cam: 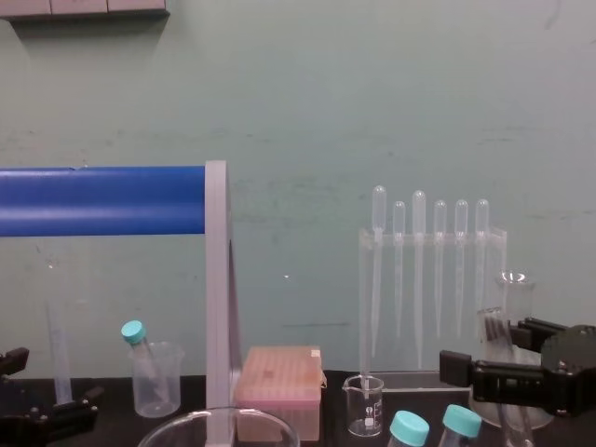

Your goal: Hold the test tube with one hand and immerse one end into the beaker, then return it to the test tube rack.

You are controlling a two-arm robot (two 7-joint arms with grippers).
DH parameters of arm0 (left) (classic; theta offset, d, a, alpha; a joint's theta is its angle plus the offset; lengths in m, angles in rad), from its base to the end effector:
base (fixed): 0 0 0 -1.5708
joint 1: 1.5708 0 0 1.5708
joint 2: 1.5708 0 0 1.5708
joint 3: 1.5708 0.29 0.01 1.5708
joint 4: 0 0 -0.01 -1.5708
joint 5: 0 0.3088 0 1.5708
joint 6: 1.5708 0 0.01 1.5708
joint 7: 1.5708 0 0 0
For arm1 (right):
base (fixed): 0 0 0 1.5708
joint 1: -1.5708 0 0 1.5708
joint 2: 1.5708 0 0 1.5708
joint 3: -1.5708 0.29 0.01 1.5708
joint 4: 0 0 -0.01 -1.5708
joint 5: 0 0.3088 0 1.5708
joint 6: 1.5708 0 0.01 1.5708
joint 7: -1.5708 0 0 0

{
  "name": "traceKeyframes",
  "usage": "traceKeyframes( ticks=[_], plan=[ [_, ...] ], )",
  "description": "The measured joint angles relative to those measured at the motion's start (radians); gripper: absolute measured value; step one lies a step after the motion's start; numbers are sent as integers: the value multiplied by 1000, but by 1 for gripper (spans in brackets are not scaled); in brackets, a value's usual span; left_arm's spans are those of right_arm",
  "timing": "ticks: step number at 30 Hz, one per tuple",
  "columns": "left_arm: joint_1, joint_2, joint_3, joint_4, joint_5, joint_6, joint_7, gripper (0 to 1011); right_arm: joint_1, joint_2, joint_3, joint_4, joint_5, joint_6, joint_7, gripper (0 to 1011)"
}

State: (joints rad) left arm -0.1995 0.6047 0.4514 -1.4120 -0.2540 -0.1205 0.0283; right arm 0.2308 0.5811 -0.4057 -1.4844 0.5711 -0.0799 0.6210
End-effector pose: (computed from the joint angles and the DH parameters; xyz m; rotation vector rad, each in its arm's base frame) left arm 0.3581 0.0827 -0.3023 0.3045 -0.2849 1.2480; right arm 0.3711 -0.0719 -0.2659 -0.0370 -0.0374 -0.6599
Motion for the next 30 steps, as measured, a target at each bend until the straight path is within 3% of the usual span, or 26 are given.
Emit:
traceKeyframes(
  ticks=[30],
  plan=[
    [0, 0, 0, 0, 0, 0, 0, 1000, -1, -11, 13, 6, -13, 20, -16, 1000]
  ],
)
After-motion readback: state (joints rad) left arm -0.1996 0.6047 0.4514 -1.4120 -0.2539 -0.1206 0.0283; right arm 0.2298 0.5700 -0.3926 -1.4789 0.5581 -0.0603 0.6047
